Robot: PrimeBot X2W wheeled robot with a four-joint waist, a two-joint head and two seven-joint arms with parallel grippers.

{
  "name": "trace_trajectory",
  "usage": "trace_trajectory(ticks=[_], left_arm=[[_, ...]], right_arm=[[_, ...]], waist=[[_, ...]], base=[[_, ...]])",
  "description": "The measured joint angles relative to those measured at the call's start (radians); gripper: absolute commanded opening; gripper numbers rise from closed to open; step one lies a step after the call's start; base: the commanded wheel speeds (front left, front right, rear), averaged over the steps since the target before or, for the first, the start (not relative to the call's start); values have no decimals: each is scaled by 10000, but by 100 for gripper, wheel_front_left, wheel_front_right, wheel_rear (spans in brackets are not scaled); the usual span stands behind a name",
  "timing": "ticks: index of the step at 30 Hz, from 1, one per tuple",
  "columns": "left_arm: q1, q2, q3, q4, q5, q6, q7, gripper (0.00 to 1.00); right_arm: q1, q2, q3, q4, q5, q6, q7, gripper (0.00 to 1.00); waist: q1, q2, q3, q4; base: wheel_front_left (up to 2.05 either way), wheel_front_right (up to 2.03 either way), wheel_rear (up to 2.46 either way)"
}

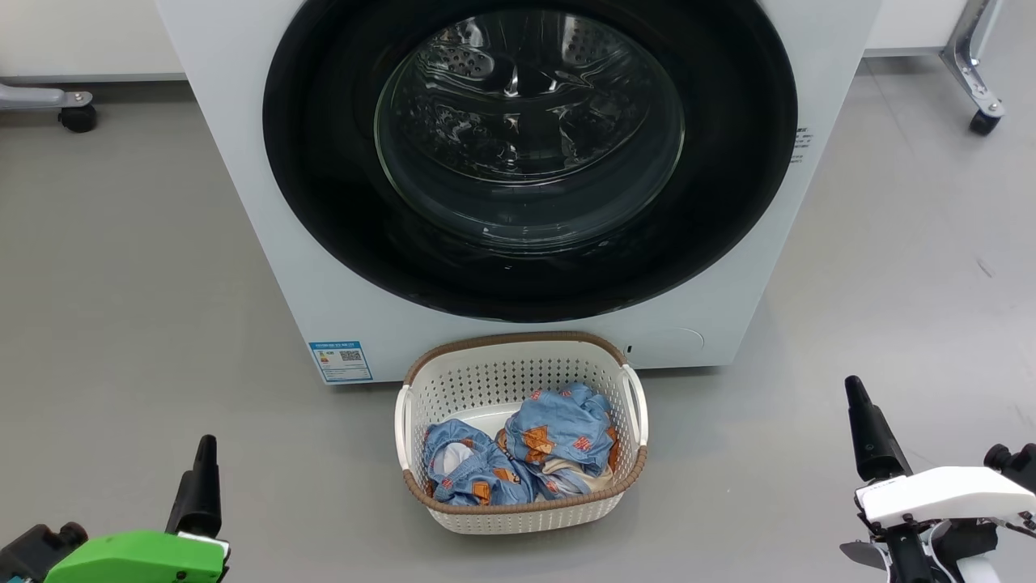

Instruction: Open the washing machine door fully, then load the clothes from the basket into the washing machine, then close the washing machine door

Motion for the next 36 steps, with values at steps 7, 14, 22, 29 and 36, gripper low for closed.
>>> trace_trajectory(ticks=[7,14,22,29,36], left_arm=[[184,31,31,-163,1250,0,-171,100],[259,44,102,-347,2744,-2,-351,100],[437,50,148,-637,4399,-2,-571,100],[635,67,73,-819,5766,-4,-754,100],[819,178,105,-1066,7350,-6,-968,100]], right_arm=[[0,-84,261,-12,-1147,0,-194,100],[0,-236,596,21,-2558,-25,-355,100],[2,-232,867,46,-3848,-107,-639,100],[4,-207,1043,79,-4893,-267,-836,100],[11,-196,1266,136,-6098,-270,-1037,100]], waist=[[0,0,1,9],[0,0,-9,16],[0,0,-17,41],[0,0,-19,81],[0,0,-26,136]], base=[[0,0,0],[0,0,0],[0,0,0],[0,0,0],[0,0,0]])
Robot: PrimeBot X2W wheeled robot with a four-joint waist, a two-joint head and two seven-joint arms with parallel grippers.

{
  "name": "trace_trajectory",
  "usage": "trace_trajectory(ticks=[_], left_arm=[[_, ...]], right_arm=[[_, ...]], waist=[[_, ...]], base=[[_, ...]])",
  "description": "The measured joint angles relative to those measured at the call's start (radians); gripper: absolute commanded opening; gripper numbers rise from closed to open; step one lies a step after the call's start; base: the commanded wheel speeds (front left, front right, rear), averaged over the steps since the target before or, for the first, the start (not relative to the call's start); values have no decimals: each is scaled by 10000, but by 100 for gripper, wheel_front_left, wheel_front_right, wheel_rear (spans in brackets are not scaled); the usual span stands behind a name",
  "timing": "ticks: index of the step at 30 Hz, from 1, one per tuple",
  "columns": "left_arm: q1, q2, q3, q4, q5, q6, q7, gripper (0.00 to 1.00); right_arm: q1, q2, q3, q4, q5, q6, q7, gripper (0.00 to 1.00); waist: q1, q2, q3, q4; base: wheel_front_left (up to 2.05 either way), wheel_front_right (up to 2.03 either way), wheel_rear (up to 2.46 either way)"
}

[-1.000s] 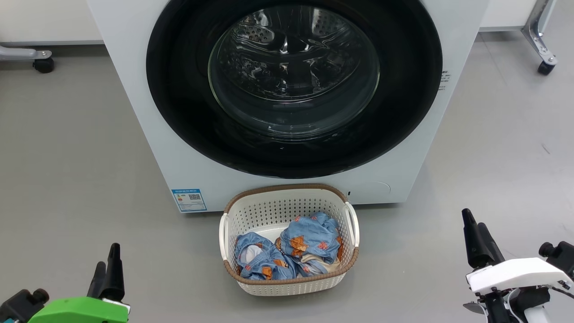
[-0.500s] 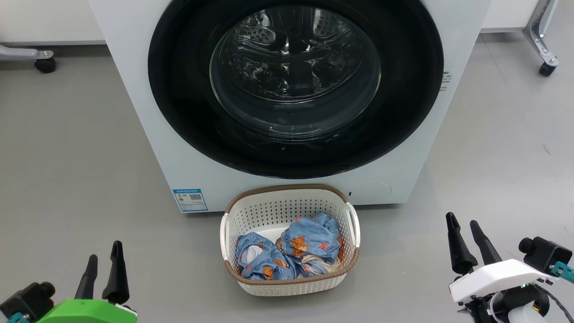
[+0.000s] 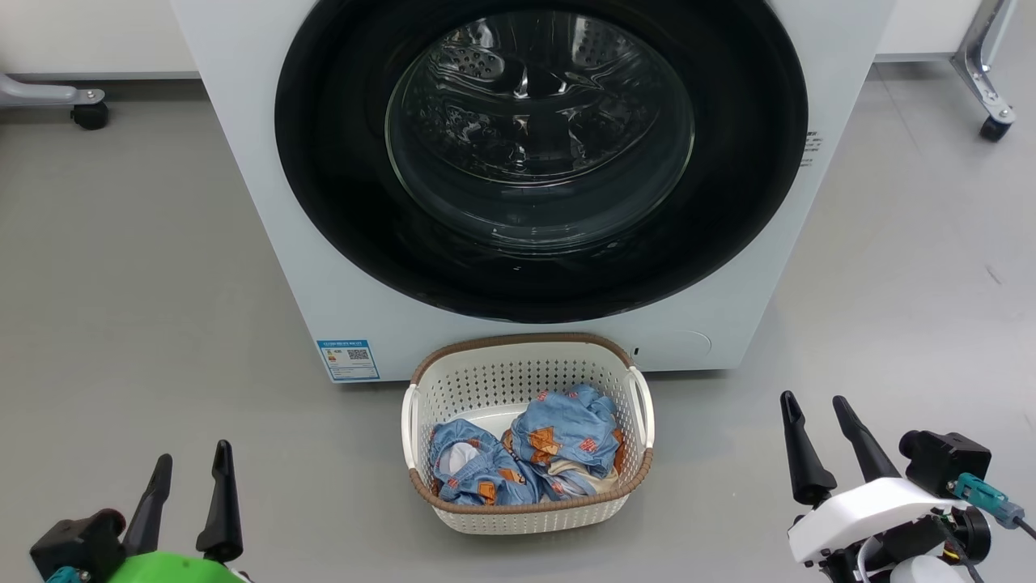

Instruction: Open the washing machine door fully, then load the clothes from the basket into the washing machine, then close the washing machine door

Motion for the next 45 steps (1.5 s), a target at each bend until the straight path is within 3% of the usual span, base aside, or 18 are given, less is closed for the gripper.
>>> trace_trajectory(ticks=[27,45], left_arm=[[629,56,119,-470,4159,-13,-700,100],[733,-52,140,-127,3802,-13,-702,100]], right_arm=[[239,-46,353,370,-3639,13,-788,100],[242,52,0,401,-3749,94,-832,100]], waist=[[0,0,29,104],[0,0,23,93]], base=[[0,0,0],[0,0,0]])
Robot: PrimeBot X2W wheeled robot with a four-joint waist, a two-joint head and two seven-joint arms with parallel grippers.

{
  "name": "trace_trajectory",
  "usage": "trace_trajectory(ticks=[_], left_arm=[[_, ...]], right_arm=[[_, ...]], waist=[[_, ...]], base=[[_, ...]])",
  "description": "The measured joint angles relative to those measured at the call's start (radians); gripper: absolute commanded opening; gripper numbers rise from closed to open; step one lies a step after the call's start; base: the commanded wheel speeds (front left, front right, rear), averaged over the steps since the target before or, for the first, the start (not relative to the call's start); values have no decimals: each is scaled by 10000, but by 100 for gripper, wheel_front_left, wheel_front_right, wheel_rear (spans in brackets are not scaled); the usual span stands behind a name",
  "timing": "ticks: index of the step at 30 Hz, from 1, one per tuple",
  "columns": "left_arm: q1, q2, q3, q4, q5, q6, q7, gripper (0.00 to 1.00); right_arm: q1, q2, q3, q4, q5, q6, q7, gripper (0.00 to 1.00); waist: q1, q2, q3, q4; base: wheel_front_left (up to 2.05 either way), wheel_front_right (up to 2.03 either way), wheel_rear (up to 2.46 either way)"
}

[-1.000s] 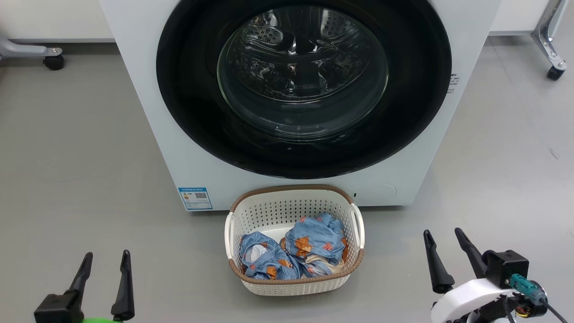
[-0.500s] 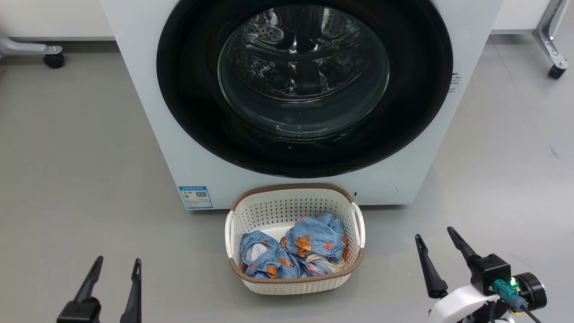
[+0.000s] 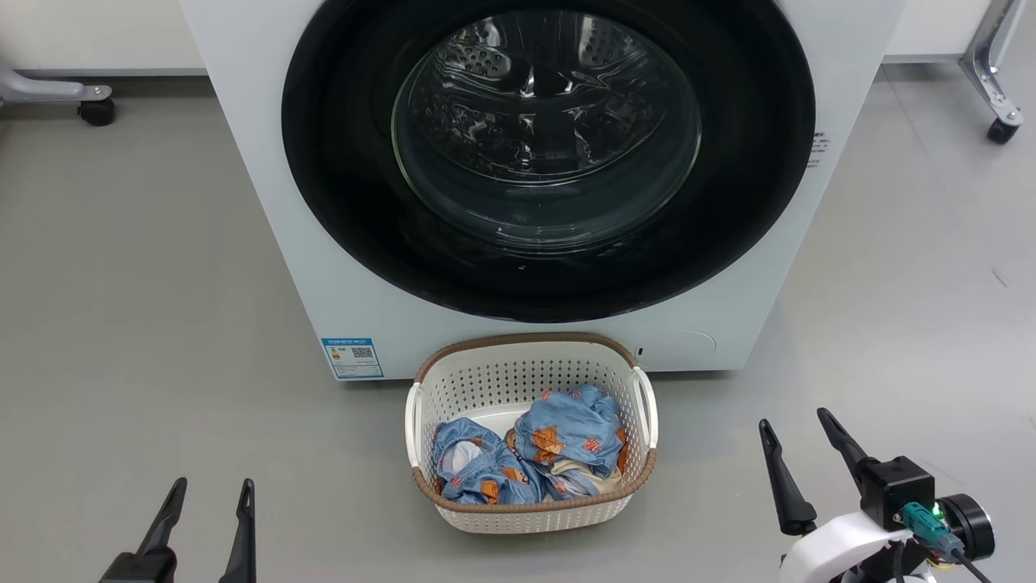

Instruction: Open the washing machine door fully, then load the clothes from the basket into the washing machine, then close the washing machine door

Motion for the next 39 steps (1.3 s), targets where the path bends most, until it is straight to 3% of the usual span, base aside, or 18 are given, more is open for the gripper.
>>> trace_trajectory(ticks=[12,39], left_arm=[[1,-81,366,159,-322,0,0,100],[-3,-115,686,219,-395,-40,0,100]], right_arm=[[200,96,-506,25,2,-6,0,100],[218,259,-608,-19,-105,15,0,100]], waist=[[0,0,-42,-44],[0,0,-60,-70]], base=[[0,0,0],[17,17,-34]])
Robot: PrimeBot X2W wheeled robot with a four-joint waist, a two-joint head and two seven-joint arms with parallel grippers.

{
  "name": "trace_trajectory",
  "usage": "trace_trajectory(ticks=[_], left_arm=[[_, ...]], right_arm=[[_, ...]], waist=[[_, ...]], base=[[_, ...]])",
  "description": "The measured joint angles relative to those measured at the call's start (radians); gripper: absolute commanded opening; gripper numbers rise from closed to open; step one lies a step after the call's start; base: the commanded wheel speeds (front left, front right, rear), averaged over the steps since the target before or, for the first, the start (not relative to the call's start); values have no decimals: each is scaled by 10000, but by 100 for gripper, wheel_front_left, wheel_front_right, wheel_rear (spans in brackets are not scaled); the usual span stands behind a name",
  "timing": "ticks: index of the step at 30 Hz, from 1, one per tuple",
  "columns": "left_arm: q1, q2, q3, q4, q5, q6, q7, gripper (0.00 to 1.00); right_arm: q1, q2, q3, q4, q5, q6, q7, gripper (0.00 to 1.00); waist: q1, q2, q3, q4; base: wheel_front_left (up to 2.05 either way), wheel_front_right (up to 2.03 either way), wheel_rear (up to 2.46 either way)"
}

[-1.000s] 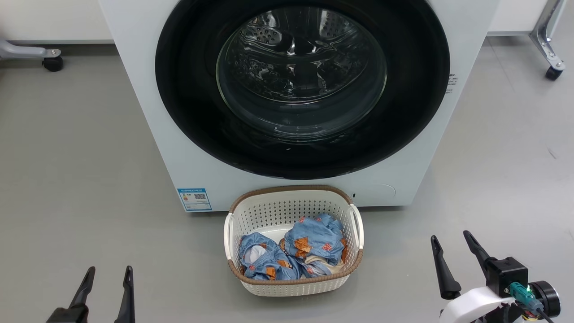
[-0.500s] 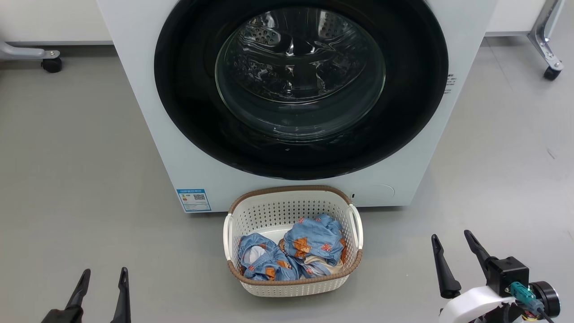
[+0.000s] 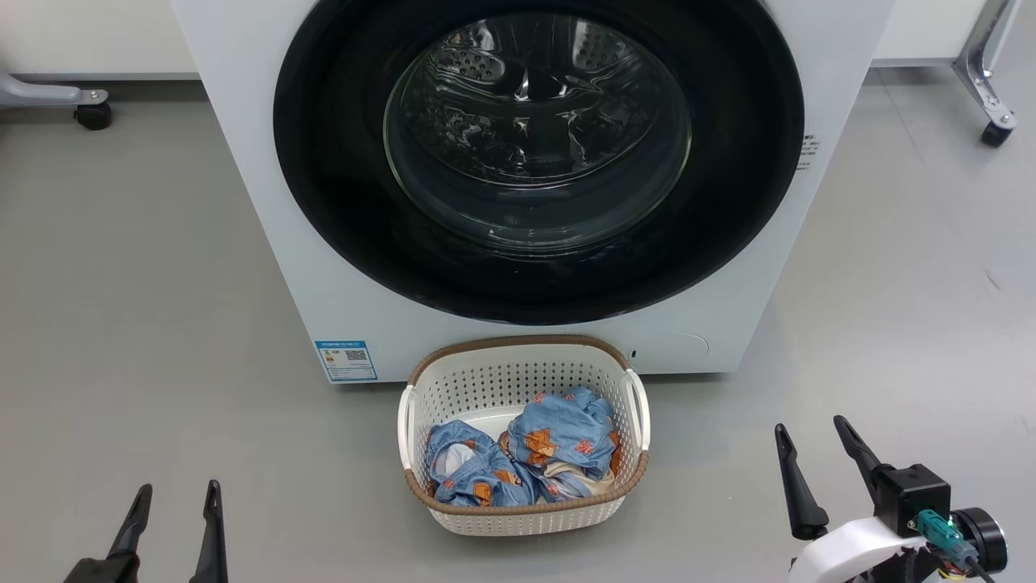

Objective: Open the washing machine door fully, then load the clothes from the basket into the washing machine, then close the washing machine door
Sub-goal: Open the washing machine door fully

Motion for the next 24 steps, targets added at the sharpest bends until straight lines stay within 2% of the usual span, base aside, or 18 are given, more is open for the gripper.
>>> trace_trajectory(ticks=[19,24], left_arm=[[-4,-10,35,-52,-2,0,0,100],[-21,-142,370,-228,-92,-2,0,100]], right_arm=[[3,29,-73,0,-59,77,0,100],[3,35,-119,0,-59,82,0,100]], waist=[[0,0,69,-119],[0,0,73,-129]], base=[[70,70,-140],[91,90,-180]])
